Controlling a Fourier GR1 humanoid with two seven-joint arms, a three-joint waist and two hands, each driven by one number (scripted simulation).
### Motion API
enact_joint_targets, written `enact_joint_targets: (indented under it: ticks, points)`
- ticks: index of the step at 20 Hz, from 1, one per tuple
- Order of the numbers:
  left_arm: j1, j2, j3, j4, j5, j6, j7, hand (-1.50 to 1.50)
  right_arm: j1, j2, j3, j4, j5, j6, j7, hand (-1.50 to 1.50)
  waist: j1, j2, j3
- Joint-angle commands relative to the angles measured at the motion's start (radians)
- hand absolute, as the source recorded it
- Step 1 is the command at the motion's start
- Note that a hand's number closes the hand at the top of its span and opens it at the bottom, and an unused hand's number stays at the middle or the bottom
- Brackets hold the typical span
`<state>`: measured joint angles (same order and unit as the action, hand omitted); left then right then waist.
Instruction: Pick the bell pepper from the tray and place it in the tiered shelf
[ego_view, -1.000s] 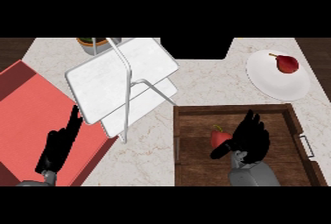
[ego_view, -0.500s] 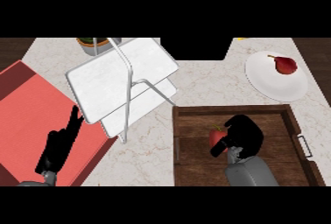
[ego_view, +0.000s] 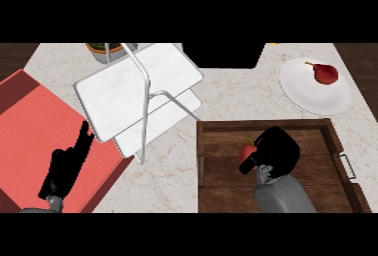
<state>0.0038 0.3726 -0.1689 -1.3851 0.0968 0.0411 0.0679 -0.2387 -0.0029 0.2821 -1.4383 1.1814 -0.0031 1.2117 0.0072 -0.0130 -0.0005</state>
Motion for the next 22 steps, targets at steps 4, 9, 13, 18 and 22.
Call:
enact_joint_targets:
  ticks: [4, 9, 13, 18, 22]
  points:
    - [-0.043, -0.039, -0.022, 0.008, 0.003, -0.025, 0.001, 0.0, -0.049, -0.023, 0.197, -0.043, -0.077, 0.172, -0.331, 1.5, 0.003, 0.014, 0.0]
    - [-0.023, -0.057, -0.023, 0.015, -0.014, 0.004, -0.027, 0.0, -0.037, -0.133, 0.305, -0.184, -0.203, 0.261, -0.665, 1.5, -0.013, 0.01, 0.0]
    - [-0.039, -0.052, -0.001, 0.013, -0.014, 0.008, -0.021, 0.0, -0.028, -0.275, 0.223, -0.436, -0.23, 0.33, -0.699, 1.5, -0.026, 0.008, 0.0]
    - [0.005, -0.085, -0.043, -0.02, -0.039, 0.025, -0.018, 0.0, -0.149, -0.206, 0.037, -0.572, -0.352, 0.362, -0.661, 1.5, -0.015, 0.011, 0.0]
    - [-0.001, -0.065, -0.02, -0.026, -0.03, 0.001, -0.024, 0.0, -0.225, -0.122, -0.035, -0.605, -0.415, 0.36, -0.609, 1.5, -0.006, 0.012, 0.0]
